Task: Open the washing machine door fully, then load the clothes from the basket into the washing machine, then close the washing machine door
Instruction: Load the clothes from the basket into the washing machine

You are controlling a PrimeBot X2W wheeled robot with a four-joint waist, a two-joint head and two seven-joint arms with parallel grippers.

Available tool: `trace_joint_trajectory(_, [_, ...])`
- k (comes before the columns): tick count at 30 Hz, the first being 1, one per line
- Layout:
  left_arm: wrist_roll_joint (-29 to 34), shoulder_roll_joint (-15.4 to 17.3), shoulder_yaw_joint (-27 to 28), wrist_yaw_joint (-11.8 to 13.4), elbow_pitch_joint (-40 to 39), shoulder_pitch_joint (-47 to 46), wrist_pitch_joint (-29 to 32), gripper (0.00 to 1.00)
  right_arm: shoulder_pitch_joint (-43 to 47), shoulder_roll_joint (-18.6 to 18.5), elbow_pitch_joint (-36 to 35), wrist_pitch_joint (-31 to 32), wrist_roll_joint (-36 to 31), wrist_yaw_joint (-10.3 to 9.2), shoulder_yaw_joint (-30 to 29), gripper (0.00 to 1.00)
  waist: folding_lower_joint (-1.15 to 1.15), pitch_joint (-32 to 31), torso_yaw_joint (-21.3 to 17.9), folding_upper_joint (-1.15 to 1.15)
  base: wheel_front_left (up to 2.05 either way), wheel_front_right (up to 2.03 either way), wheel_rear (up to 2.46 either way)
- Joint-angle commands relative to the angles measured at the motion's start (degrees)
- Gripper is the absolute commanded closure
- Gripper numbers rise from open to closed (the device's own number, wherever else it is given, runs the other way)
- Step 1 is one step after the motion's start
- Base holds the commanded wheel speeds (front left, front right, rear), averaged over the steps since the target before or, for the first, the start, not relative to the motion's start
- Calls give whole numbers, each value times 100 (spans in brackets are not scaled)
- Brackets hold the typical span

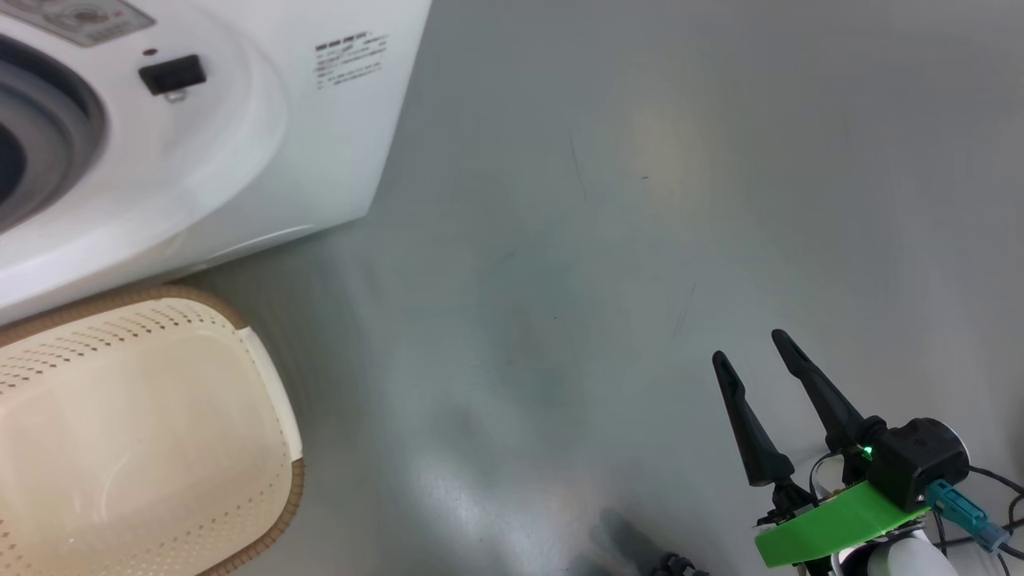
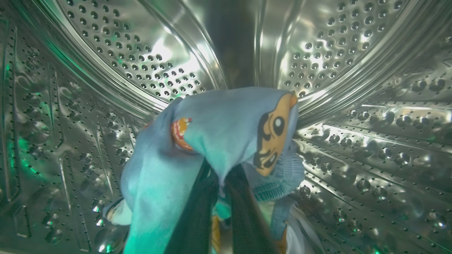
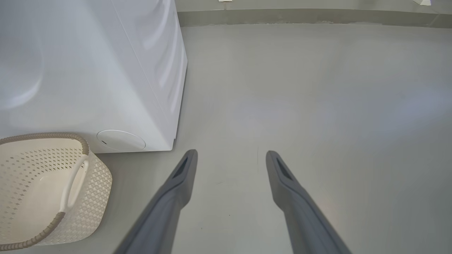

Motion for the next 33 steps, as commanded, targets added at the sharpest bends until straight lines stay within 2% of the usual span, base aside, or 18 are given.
trace_joint_trajectory(1, [67, 234, -26, 6, 65, -150, 130, 56, 109, -70, -93, -27, 88, 8, 88, 0, 0, -45, 52, 0, 0, 0, 0])
trace_joint_trajectory(2, [60, 209, -42, -5, 154, -190, 175, 7, 102, -68, -90, -27, 87, 8, 98, 0, 0, -69, 70, 0, 0, 0, 0])
trace_joint_trajectory(3, [44, 184, -43, 6, 226, -227, 201, 0, 93, -68, -88, -27, 89, 8, 112, 0, 0, -88, 82, 0, 0, 0, 0])
trace_joint_trajectory(10, [-34, 96, -64, 38, 548, -343, 359, 0, 85, -68, -65, -27, 85, 8, 114, 0, 0, -215, 148, 0, 0, 0, 0])
trace_joint_trajectory(16, [-80, -42, -97, 145, 649, -294, 194, 0, 87, -56, -44, -27, 101, 8, 106, 0, 0, -422, 228, 0, 0, 0, 0])
trace_joint_trajectory(26, [-306, -446, 6, 392, 714, 256, -86, 0, 82, -59, 34, -27, 119, 8, 159, 0, 0, -965, 466, 0, 0, 0, 0])
trace_joint_trajectory(33, [-507, -665, 139, 433, 609, 657, -140, 0, 131, -81, 72, -27, 118, 8, 152, 0, 0, -1280, 656, 0, 0, 0, 0])
